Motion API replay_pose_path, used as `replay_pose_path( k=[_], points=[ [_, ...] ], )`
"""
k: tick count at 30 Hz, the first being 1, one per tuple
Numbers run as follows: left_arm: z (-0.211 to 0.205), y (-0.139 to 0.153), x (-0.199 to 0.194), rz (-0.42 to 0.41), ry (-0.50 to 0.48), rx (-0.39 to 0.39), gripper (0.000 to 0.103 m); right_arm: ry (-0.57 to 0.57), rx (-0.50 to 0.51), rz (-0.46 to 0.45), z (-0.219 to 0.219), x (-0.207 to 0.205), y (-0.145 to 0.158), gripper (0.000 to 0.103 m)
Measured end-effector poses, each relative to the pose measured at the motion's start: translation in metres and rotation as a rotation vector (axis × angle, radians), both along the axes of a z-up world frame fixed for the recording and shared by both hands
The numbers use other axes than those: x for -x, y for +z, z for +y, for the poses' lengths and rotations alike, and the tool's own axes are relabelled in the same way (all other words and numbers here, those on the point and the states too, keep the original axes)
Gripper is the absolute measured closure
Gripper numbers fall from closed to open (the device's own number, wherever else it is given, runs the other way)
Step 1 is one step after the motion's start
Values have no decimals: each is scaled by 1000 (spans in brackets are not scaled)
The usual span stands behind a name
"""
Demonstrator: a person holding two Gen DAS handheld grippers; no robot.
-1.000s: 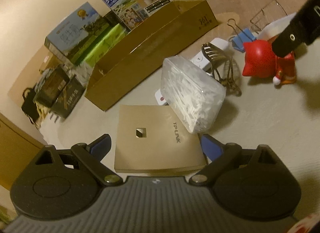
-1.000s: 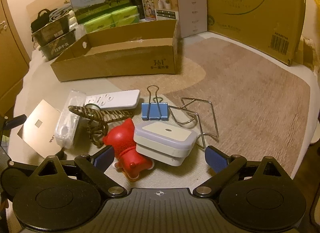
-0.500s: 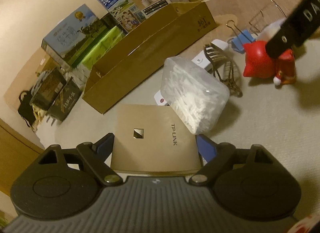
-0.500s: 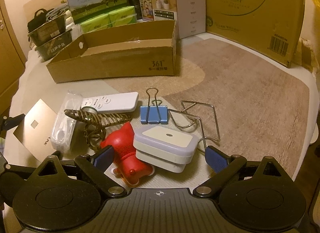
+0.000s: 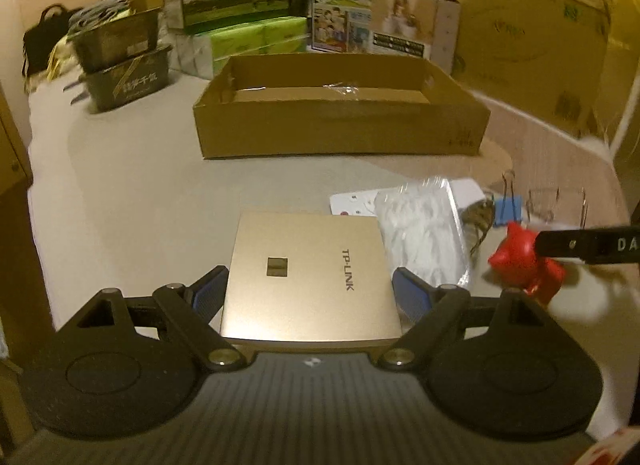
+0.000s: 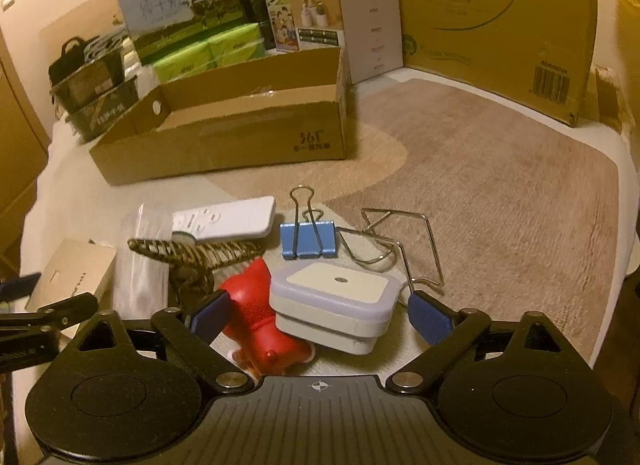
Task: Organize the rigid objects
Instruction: 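Carry the router with the left tool while the right tool grasps the white plug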
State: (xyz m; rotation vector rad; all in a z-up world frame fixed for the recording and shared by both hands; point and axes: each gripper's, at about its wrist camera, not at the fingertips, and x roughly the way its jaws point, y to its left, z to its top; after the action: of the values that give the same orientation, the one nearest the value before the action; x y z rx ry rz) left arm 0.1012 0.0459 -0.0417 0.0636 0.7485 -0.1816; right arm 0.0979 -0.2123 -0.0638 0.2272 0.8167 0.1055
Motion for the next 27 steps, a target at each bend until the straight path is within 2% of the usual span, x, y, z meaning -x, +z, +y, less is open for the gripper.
replay_pose_path(
  k=[8,12,17,27],
  points=[
    [9,6,3,7,24,83,17,-47,-46,2,-7,-4,3,21],
    [8,8,5,5,26,89,17,-63,-43,3,-10,-4,4,35],
    [6,13,6,-5,31,87,17,-42,-20,-11,-8,-1,5,36],
    [3,29,4,-29,30,86,17,-7,11,-109,-4,13,30,36]
  ],
)
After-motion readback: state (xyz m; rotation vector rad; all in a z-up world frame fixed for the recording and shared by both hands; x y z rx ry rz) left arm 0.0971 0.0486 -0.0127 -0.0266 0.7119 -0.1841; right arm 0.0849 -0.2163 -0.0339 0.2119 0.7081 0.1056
